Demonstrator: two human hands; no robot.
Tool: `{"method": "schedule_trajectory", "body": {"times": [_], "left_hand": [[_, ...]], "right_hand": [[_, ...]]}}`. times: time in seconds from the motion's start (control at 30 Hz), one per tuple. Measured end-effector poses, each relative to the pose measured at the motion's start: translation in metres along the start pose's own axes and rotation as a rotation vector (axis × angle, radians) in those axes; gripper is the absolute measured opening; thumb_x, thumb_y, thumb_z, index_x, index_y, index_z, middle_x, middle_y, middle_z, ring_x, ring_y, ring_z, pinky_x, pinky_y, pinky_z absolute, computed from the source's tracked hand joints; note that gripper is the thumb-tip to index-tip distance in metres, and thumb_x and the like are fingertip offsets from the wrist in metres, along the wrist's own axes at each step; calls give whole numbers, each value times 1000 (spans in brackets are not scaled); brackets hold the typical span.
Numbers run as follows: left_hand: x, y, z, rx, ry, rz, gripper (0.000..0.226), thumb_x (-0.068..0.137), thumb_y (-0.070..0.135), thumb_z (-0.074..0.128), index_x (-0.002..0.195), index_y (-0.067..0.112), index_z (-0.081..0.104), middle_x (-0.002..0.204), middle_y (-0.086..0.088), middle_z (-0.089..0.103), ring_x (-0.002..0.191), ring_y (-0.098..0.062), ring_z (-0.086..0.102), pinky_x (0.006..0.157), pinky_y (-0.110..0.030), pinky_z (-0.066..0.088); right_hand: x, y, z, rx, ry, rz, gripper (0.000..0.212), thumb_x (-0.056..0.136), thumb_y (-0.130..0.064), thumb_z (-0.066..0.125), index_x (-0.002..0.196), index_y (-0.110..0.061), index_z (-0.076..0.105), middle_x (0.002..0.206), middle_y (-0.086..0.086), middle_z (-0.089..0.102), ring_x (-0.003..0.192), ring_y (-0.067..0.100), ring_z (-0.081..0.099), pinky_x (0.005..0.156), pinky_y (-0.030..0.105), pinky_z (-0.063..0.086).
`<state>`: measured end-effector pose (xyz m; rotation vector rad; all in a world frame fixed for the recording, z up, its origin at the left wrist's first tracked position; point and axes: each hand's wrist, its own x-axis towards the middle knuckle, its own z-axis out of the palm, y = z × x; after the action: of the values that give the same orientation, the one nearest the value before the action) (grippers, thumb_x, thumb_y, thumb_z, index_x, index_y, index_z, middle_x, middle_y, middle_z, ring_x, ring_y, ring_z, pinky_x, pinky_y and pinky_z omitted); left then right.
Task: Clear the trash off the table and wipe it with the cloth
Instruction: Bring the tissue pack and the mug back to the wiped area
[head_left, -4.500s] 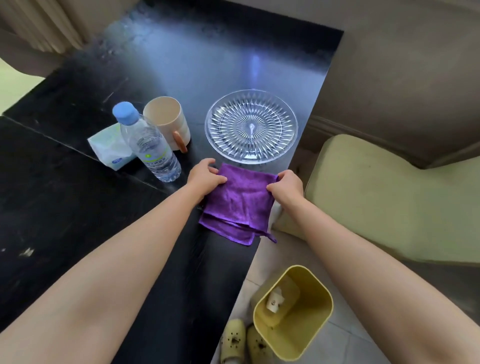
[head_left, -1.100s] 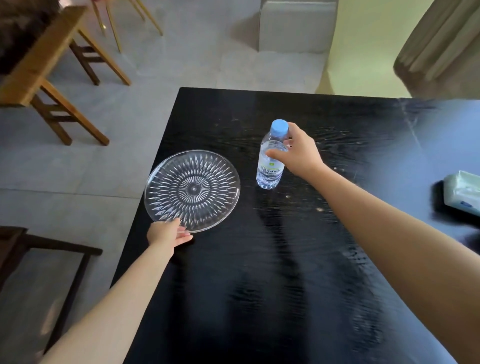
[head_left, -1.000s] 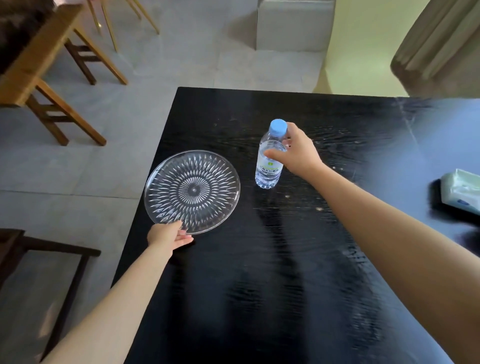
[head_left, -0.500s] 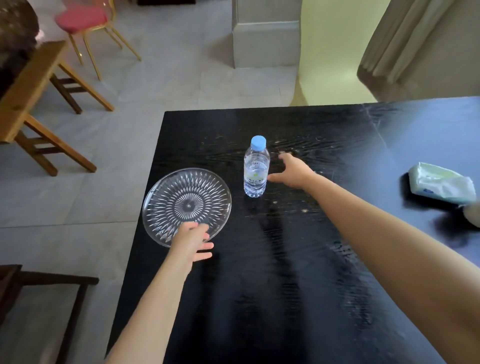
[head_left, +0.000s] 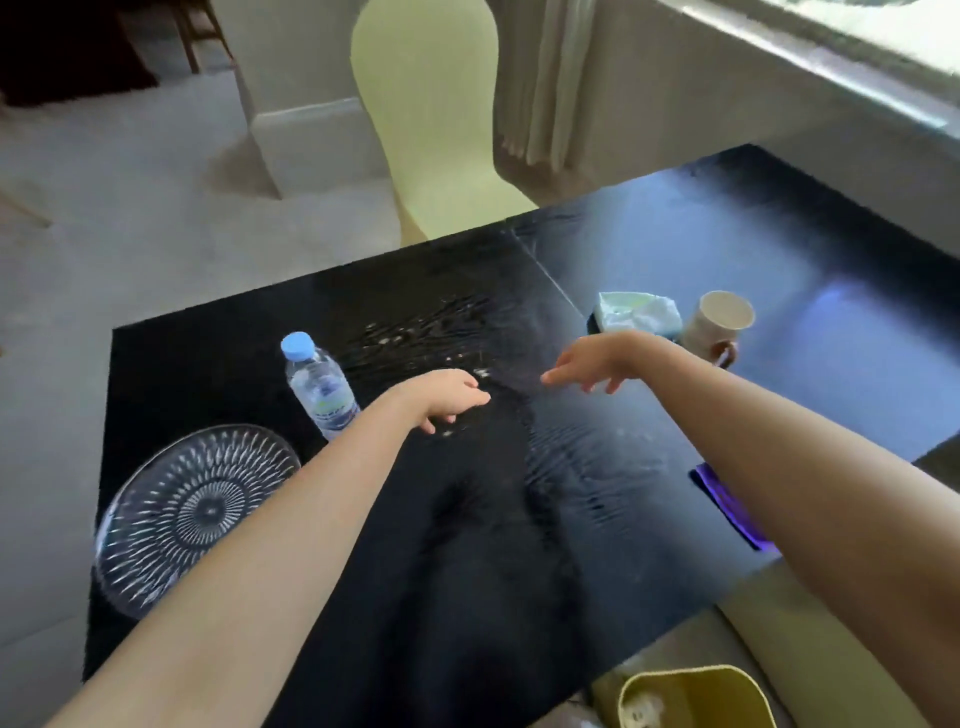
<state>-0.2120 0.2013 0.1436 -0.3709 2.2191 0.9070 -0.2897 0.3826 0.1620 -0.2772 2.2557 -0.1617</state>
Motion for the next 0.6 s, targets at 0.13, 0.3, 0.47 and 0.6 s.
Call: {"method": "schedule_trajectory", "body": {"times": [0.13,0.3,0.47,0.6], "left_hand": [[35,53,25,37,-33,23,53,97,34,41,147,19,30,142,-8,47,121,-25,54,96,-42,48],[78,116,58,55,-84,26,46,98,28,40,140,9,38,115,-8,50,109,-26,56,97,-44,49],[135,164,79,-14,-40,6,36,96,28,43,126,10,49,114,-11,53,100,-26,58,91,-43,52],[187,193,86,-221,148,-39,55,91,25,52,139,4,35,130,-16,51,106,-28,57,86,-45,54]], "right_hand": [[-7,69,-9,64,37,116,51,93,-50,43,122,-9,51,101,7,60,75,18,61,62,31,56],[10,153,-18,126,99,214,61,89,-56,44,112,-2,61,98,18,66,97,34,68,84,41,57],[21,215,-25,140,264,300,45,96,-37,41,114,1,55,81,12,53,84,30,54,58,35,46],[47,257,-23,212,429,354,49,98,-39,32,59,-10,42,66,7,43,76,31,49,55,31,39]]}}
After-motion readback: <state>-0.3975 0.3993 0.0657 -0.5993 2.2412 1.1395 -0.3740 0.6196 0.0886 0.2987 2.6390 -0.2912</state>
